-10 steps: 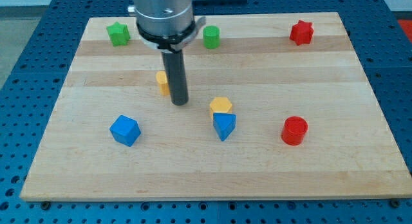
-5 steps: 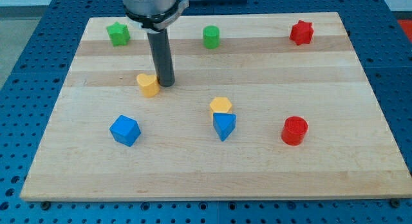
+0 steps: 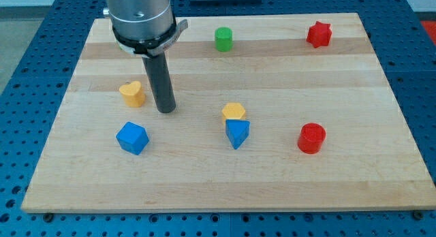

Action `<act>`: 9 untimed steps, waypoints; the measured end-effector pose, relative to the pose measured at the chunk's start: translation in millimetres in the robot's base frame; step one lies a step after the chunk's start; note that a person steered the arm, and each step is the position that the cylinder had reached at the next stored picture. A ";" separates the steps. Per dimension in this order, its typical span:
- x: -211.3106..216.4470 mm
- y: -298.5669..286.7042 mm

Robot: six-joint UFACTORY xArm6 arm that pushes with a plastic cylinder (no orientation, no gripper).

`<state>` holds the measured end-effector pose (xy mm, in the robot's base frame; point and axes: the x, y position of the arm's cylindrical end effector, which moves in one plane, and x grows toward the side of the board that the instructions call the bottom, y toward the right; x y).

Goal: Move the yellow heart to the center left

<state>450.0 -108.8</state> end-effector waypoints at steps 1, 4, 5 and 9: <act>-2.0 -2.7; -28.5 -46.2; -28.5 -67.2; -5.8 -36.7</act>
